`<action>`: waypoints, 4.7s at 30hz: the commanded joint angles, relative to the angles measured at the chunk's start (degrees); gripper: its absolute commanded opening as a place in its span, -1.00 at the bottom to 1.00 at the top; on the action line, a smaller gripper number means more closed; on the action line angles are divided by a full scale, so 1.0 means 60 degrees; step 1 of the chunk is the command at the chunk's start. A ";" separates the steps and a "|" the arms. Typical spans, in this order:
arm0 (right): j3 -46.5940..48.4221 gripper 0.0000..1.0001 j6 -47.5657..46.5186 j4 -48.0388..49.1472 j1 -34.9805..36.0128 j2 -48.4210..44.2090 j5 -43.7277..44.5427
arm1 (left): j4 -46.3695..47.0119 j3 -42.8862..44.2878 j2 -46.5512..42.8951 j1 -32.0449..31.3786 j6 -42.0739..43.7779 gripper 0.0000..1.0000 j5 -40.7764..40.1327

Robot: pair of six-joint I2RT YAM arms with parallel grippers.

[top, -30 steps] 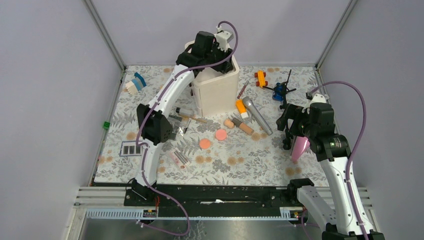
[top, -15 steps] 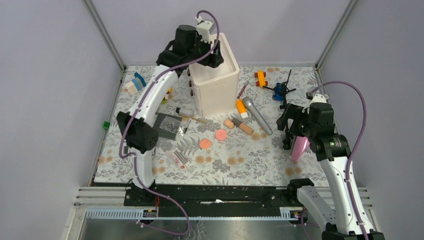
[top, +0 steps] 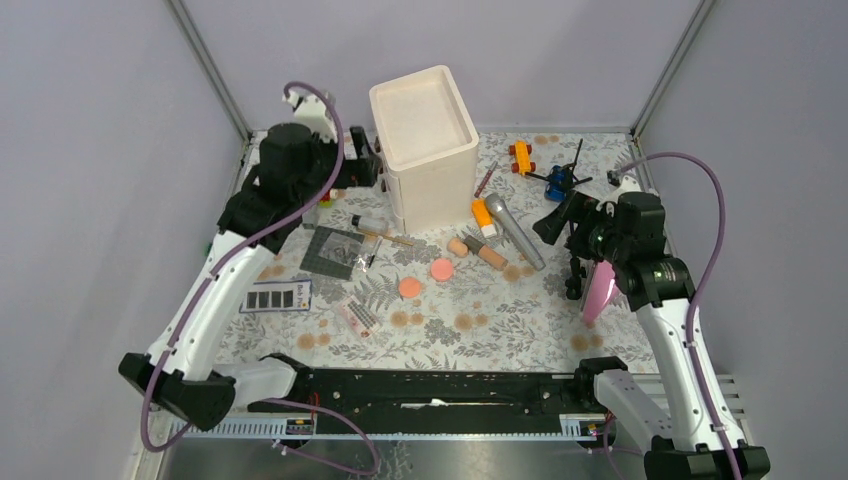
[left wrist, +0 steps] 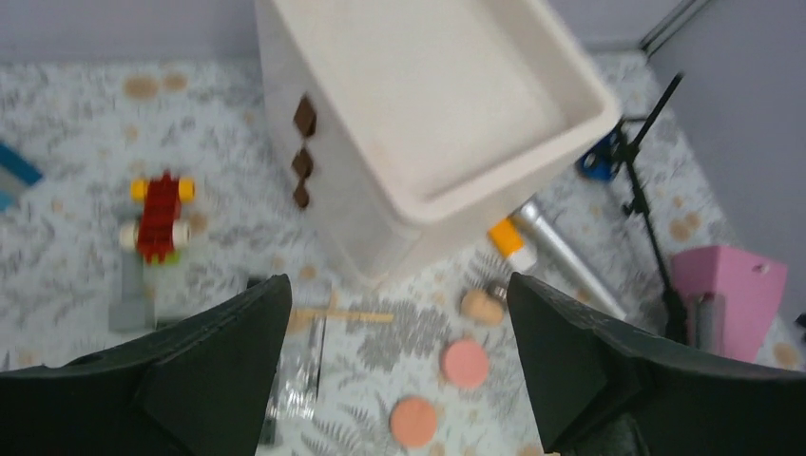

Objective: Organize the makeup
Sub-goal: Move the storage box to the corner of the board.

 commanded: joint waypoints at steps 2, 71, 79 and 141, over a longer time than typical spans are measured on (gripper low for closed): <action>-0.0152 0.97 0.1665 0.1771 -0.0008 0.0740 -0.1565 | -0.0611 -0.2127 -0.1345 -0.0020 0.0143 0.88 -0.0882; 1.4029 -0.60 0.2040 -0.0989 0.4742 1.3071 0.7692 | 0.0629 -0.6337 -0.3757 -0.0012 0.0170 0.87 -0.1381; 1.4859 -0.70 -0.0191 -0.0507 0.4361 1.3598 0.6912 | 0.0622 -0.6345 -0.3729 -0.0023 0.0170 0.87 -0.1315; 1.5845 -1.00 -0.5321 0.3491 0.2072 1.5243 -0.1128 | 0.0646 -0.6322 -0.3549 -0.0012 0.0251 0.75 -0.1128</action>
